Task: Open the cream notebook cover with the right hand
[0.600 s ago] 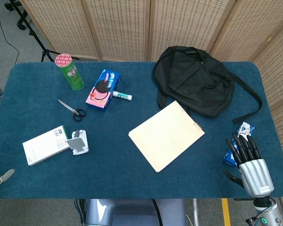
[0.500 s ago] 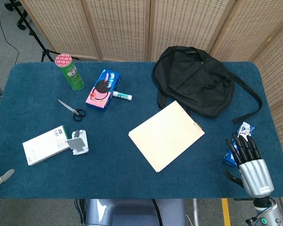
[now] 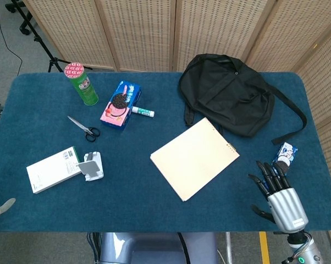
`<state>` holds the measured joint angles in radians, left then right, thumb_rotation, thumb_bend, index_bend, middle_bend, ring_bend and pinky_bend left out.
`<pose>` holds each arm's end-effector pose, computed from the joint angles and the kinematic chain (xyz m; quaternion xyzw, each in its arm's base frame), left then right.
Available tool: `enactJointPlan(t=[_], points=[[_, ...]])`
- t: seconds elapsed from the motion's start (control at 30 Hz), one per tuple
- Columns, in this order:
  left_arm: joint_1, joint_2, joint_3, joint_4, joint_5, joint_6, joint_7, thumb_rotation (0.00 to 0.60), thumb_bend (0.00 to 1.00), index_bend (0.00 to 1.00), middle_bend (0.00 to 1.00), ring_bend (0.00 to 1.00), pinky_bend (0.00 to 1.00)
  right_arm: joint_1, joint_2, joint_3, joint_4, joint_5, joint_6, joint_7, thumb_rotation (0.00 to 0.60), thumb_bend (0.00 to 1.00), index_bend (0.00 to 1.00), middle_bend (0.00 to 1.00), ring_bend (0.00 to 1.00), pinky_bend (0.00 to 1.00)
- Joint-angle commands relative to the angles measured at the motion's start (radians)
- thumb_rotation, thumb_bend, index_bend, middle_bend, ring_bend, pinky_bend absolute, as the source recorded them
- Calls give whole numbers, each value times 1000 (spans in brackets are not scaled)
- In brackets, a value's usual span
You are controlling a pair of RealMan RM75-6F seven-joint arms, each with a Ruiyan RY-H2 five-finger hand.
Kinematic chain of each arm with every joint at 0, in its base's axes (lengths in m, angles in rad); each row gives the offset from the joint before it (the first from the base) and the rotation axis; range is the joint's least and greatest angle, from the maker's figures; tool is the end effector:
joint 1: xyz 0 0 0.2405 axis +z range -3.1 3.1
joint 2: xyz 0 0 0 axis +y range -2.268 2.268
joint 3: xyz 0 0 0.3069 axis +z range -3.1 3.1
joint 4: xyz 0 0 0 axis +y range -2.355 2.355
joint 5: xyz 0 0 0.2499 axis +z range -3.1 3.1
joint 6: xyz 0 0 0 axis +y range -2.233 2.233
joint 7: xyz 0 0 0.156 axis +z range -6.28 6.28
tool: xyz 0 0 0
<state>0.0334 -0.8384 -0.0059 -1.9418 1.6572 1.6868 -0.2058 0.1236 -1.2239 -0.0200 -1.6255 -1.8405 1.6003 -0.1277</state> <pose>-0.3021 0.1456 0.2248 -0.5346 -0.4160 -0.5034 0.5364 -0.3001 -0.1838 0.0952 0.6751 -0.2784 0.4781 0.4880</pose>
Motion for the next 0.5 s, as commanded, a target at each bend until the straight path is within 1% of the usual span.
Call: enactJointPlan(t=[0.03, 0.13, 0.17, 0.2, 0.3, 0.4, 0.5], points=[[-2, 0, 0, 2, -2, -5, 0, 600, 0, 0, 0, 0, 0, 56, -35, -10, -19, -30, -90, -7, 600, 0, 352, 0, 0, 0], [-4, 2, -3, -1, -8, -7, -4, 600, 0, 0, 0, 0, 0, 104, -61, -11, -39, -39, -177, -32, 600, 2, 393, 0, 0, 0], [-3, 2, -3, -3, -8, -6, -5, 600, 0, 0, 0, 0, 0, 138, -87, -13, -45, -41, -242, -43, 600, 16, 401, 0, 0, 0], [-3, 2, -2, -3, -7, -6, -4, 600, 0, 0, 0, 0, 0, 161, -113, -1, -47, -17, -295, -64, 600, 51, 404, 0, 0, 0], [-4, 2, -1, -2, -7, -12, 0, 600, 0, 0, 0, 0, 0, 191, -155, 14, -45, 28, -370, -126, 600, 169, 409, 0, 0, 0], [-7, 3, -3, -1, -11, -16, -4, 600, 0, 0, 0, 0, 0, 213, -199, 27, -39, 74, -428, -171, 600, 229, 416, 0, 0, 0], [-8, 4, -4, 0, -13, -18, -10, 600, 0, 0, 0, 0, 0, 227, -231, 37, -32, 109, -461, -196, 600, 296, 418, 0, 0, 0]])
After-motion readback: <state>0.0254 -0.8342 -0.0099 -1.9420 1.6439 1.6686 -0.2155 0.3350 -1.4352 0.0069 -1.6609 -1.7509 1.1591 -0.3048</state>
